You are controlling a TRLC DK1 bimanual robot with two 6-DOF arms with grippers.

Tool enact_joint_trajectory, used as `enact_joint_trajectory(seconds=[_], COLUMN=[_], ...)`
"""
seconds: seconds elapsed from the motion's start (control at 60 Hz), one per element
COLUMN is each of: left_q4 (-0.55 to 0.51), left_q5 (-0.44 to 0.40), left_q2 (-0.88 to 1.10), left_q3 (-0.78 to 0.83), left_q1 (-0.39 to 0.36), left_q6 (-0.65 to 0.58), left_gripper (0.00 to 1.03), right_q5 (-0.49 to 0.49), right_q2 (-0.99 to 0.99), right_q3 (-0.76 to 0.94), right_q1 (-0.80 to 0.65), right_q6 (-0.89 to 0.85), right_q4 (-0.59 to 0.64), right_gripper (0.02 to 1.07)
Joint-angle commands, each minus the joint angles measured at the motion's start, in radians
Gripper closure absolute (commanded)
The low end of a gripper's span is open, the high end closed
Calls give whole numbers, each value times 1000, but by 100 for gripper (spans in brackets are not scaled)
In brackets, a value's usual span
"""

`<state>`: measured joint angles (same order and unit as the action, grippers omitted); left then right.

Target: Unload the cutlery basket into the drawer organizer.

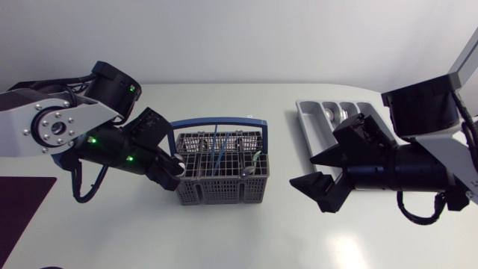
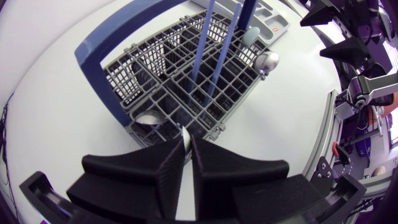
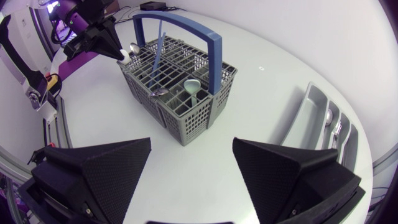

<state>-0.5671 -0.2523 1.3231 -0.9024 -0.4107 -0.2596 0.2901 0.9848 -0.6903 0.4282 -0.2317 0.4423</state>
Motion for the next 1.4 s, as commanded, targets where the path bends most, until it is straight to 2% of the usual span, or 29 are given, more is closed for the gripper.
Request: enact_joint_trajectory(seconds=[0.0, 0.333, 0.667, 1.017, 1.183, 1.383], left_q4=[6, -8, -79, -151, -151, -132], left_q5=[4, -2, -70, -133, -205, -354], left_q2=[4, -101, -251, -386, -401, -285], left_q3=[-15, -6, -18, -75, -104, -136], left_q1=[-5, 9, 19, 0, -43, -109], left_q6=[23, 28, 29, 31, 20, -64], left_gripper=[91, 92, 91, 91, 91, 91], right_q5=[-2, 1, 1, 92, 165, 231], right_q2=[-14, -35, -98, -206, -247, -241], right_q3=[34, 46, 37, 6, -20, -29], right_q1=[-6, -6, 4, 9, 24, 61], right_q6=[-9, -18, -57, -120, -146, -210], right_q4=[9, 16, 36, 56, 59, 58], right_gripper=[12, 12, 11, 11, 9, 9])
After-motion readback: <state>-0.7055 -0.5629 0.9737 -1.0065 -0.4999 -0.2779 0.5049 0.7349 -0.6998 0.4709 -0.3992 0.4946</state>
